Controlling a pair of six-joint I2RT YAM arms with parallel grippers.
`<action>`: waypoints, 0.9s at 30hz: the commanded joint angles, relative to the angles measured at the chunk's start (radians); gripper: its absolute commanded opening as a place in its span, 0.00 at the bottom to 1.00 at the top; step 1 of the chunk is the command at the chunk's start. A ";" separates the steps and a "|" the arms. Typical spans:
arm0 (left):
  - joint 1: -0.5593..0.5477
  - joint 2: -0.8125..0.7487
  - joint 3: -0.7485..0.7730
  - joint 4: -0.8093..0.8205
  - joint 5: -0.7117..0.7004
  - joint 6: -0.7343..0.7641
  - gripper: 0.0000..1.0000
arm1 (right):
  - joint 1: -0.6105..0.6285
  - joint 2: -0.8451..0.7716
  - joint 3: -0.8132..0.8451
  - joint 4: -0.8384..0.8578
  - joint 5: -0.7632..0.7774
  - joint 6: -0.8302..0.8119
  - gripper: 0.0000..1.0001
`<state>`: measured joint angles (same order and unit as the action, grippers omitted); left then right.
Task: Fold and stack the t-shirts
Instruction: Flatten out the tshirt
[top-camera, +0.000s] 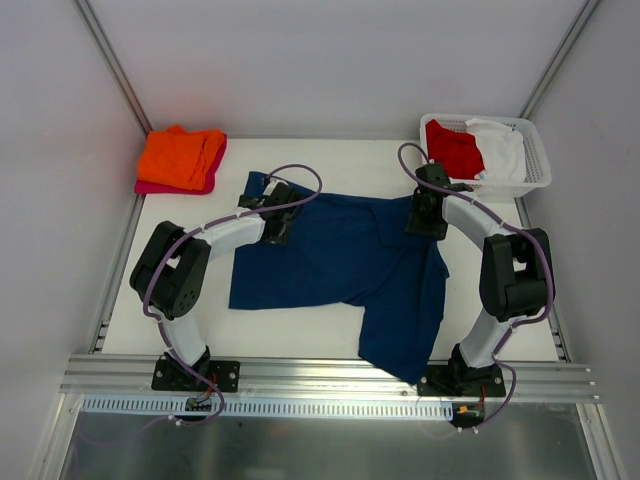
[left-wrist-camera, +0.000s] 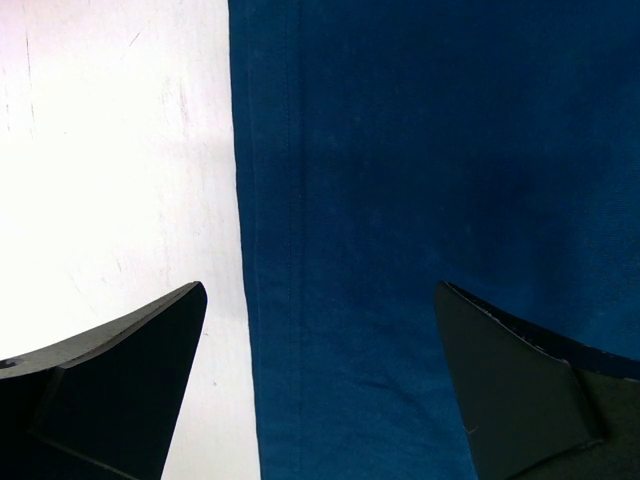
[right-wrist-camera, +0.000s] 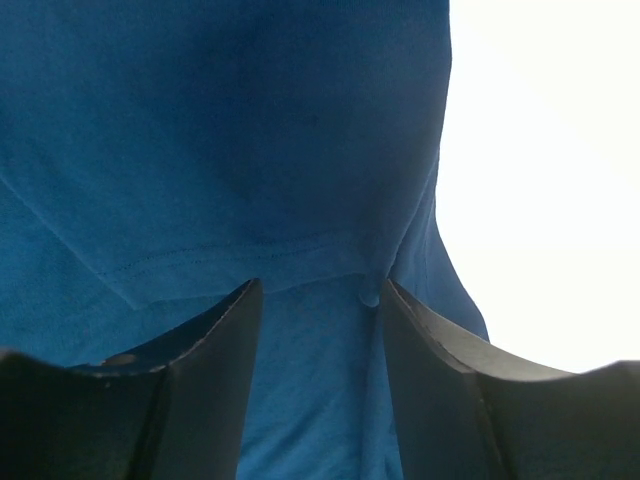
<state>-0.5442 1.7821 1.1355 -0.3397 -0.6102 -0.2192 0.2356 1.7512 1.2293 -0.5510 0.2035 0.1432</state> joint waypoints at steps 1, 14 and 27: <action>-0.008 -0.004 -0.010 0.007 -0.008 0.014 0.99 | 0.005 -0.025 -0.010 0.006 0.002 0.019 0.53; -0.008 -0.007 -0.014 0.008 -0.010 0.015 0.99 | 0.004 -0.038 -0.030 0.005 0.037 0.019 0.52; -0.010 -0.006 -0.013 0.011 -0.008 0.018 0.99 | 0.004 -0.035 -0.030 0.003 0.050 0.010 0.33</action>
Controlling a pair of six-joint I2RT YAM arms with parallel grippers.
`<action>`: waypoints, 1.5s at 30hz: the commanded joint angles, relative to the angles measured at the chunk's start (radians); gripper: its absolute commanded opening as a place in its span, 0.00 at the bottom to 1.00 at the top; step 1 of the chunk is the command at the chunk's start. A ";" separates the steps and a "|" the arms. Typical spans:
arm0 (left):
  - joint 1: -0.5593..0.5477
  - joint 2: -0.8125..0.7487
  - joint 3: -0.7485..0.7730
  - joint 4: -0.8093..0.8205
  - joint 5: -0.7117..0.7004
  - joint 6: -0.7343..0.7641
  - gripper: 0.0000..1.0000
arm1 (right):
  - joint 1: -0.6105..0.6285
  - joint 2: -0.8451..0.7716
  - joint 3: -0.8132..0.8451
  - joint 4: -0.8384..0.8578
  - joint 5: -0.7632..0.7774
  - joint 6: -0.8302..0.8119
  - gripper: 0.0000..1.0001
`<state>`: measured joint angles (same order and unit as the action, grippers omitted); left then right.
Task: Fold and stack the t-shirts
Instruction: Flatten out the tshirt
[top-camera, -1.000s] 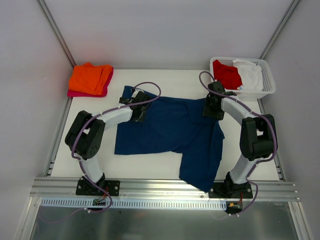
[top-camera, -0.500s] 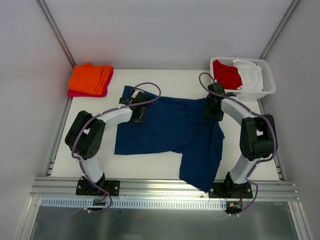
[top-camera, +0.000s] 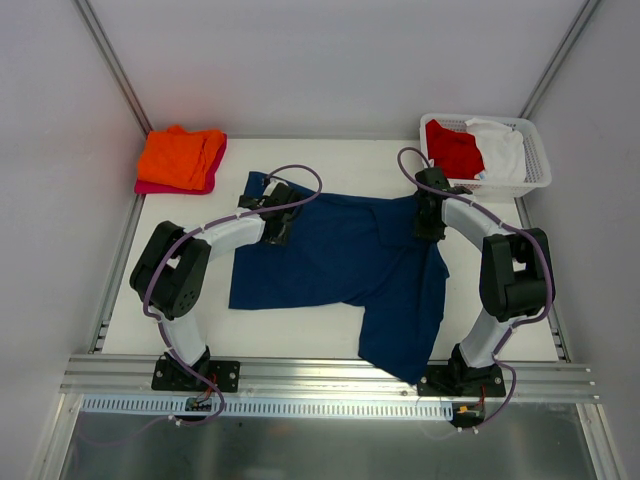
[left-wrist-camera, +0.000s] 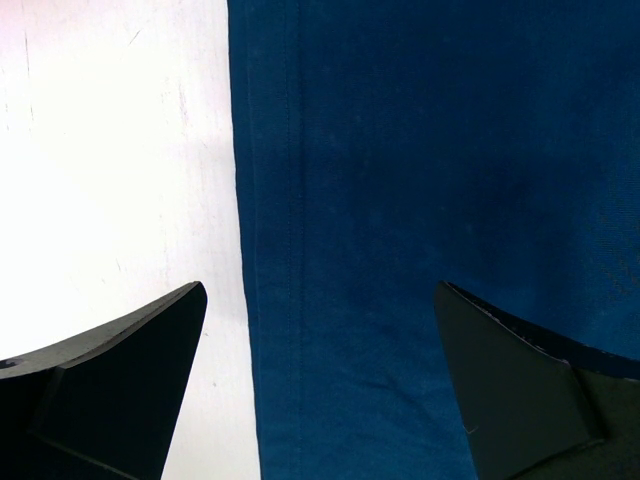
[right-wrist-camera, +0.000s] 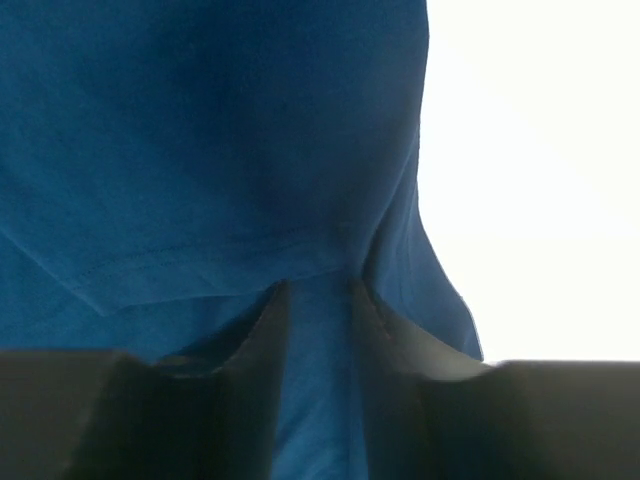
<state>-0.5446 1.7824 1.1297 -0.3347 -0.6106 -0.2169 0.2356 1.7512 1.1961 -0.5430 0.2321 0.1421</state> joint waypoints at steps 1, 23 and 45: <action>-0.008 -0.006 -0.007 0.005 -0.008 0.016 0.99 | 0.005 -0.030 0.005 -0.003 0.022 0.010 0.19; -0.009 -0.028 -0.030 0.014 -0.003 0.011 0.99 | 0.001 0.020 0.138 -0.032 -0.007 -0.019 0.00; -0.167 -0.112 -0.074 0.008 0.005 -0.025 0.99 | -0.039 0.516 0.865 -0.158 -0.037 -0.091 0.00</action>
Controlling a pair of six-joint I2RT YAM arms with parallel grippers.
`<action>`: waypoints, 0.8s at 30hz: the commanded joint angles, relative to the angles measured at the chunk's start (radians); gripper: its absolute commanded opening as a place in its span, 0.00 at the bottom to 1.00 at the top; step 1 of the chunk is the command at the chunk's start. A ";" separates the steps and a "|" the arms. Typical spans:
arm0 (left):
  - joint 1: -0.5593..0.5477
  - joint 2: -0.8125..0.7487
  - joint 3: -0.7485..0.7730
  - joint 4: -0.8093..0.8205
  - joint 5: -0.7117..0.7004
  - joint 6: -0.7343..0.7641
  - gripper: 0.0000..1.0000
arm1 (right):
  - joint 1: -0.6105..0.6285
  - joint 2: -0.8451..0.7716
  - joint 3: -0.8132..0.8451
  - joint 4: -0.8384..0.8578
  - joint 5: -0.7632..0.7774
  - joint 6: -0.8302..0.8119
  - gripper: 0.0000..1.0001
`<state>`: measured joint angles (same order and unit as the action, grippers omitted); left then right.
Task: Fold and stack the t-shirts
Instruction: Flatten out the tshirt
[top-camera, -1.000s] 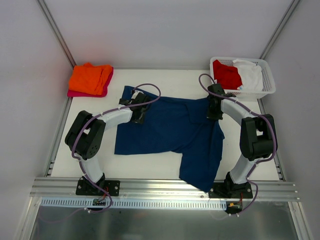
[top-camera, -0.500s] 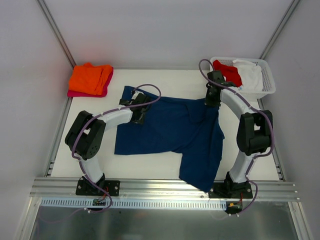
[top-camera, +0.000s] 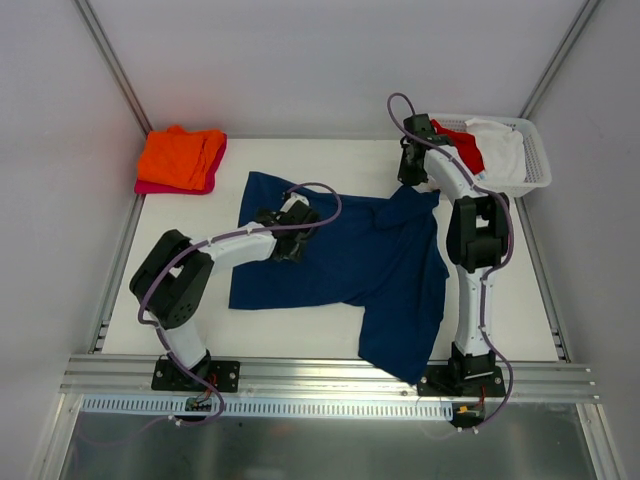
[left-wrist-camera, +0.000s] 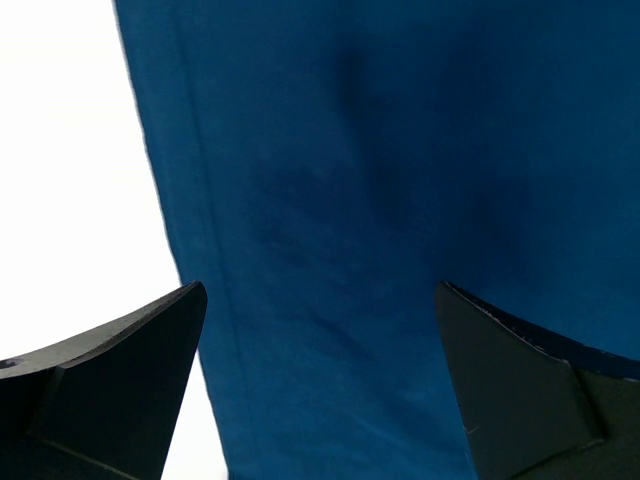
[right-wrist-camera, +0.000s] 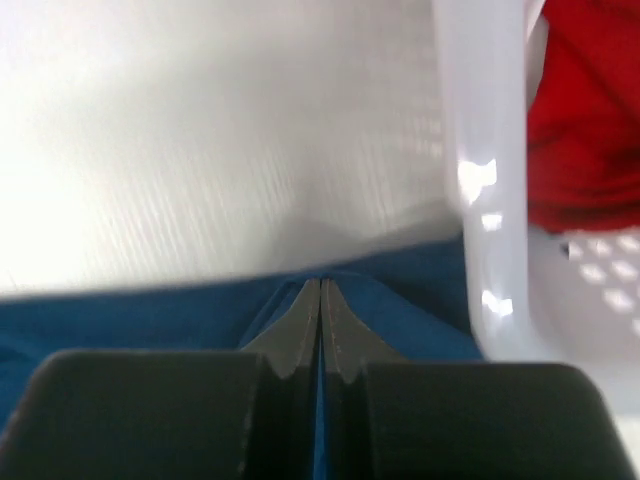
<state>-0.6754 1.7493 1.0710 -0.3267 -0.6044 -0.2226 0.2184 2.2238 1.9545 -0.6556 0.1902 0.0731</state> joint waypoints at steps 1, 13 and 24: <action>-0.045 -0.088 -0.019 -0.002 -0.001 -0.024 0.99 | -0.027 0.062 0.166 -0.047 0.005 -0.022 0.00; -0.079 -0.100 -0.013 -0.002 -0.023 -0.021 0.99 | -0.097 0.186 0.353 0.057 0.015 -0.016 0.00; -0.101 -0.051 0.023 -0.002 -0.026 -0.018 0.99 | -0.108 0.295 0.360 0.324 -0.063 0.027 0.00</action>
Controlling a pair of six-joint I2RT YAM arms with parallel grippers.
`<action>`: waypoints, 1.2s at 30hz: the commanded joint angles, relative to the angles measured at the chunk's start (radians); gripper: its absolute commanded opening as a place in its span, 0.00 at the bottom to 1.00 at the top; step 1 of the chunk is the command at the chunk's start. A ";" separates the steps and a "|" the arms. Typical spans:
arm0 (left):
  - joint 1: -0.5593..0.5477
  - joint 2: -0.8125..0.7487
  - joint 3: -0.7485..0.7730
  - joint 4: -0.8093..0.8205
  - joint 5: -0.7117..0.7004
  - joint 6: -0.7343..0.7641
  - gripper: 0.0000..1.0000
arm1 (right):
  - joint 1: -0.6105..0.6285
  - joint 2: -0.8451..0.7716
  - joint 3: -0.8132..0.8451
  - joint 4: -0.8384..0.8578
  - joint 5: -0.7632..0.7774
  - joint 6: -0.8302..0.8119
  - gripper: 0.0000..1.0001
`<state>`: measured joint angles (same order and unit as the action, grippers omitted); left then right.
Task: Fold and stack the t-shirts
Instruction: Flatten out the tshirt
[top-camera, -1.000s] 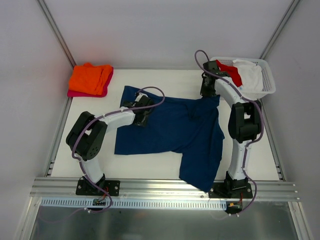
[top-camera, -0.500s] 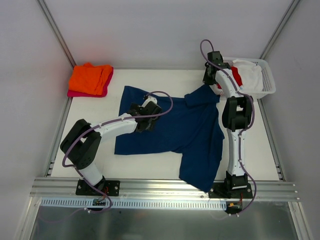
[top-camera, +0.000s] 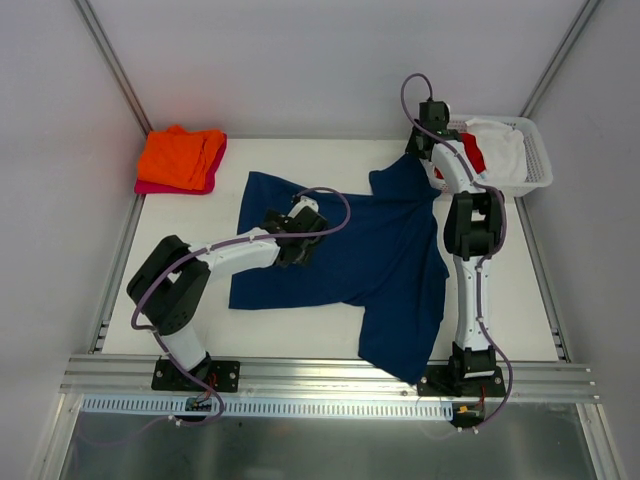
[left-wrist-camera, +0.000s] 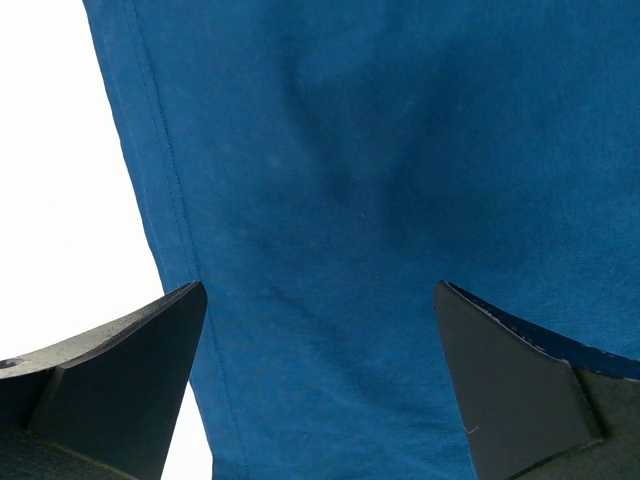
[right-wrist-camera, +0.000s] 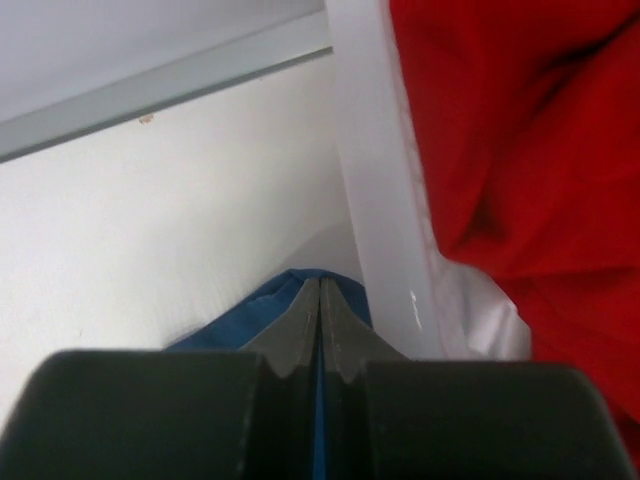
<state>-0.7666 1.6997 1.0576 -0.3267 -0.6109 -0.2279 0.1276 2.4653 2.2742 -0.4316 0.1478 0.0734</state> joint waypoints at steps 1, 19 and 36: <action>-0.011 -0.002 0.039 -0.003 -0.020 -0.011 0.99 | -0.017 0.063 0.047 0.125 -0.022 0.035 0.00; -0.026 -0.055 0.013 -0.003 -0.030 -0.016 0.99 | -0.022 0.185 0.047 0.545 -0.123 0.258 0.01; 0.029 -0.124 0.047 0.041 -0.140 0.068 0.99 | -0.008 -0.310 -0.440 0.529 -0.065 0.146 0.99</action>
<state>-0.7750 1.6272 1.0706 -0.3229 -0.7246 -0.1970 0.1650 2.3806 1.9419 0.1516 0.0174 0.2726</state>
